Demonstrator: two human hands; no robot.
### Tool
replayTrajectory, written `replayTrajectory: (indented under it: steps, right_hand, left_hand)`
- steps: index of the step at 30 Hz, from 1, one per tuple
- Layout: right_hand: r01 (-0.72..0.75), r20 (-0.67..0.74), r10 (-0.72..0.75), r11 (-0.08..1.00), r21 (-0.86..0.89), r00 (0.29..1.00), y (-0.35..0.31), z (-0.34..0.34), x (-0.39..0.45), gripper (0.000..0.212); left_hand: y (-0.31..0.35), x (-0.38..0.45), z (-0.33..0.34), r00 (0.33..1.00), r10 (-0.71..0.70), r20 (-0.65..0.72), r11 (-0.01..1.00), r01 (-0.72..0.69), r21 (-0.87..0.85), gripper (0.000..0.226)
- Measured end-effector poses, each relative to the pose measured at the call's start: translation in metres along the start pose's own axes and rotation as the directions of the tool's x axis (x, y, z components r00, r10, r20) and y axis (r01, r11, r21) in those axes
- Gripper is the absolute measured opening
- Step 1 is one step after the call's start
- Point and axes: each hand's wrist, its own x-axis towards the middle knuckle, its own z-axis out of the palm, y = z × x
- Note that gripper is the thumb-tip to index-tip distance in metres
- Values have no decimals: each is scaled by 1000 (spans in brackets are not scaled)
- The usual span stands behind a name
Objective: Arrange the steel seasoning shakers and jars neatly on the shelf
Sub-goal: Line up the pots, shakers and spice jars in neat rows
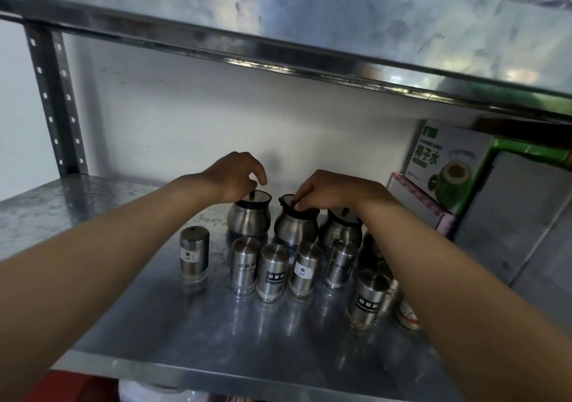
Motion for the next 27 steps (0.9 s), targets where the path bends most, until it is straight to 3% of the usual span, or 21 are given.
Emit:
replayTrajectory:
  steps: [9,16,27]
  right_hand:
    - [-63,53,66,997,-49,996,-7,-6,2,35]
    - [-80,-88,61,970,-228,994,-17,8,20,47]
    - [-93,-80,79,977,-190,994,-17,9,17,48]
  left_hand:
    - [-12,-8,-9,1000,-14,1,1000,14,-6,20]
    - [-19,-14,1,995,-64,74,998,65,-12,20]
    - [-18,-13,3,992,-59,116,998,62,-28,19]
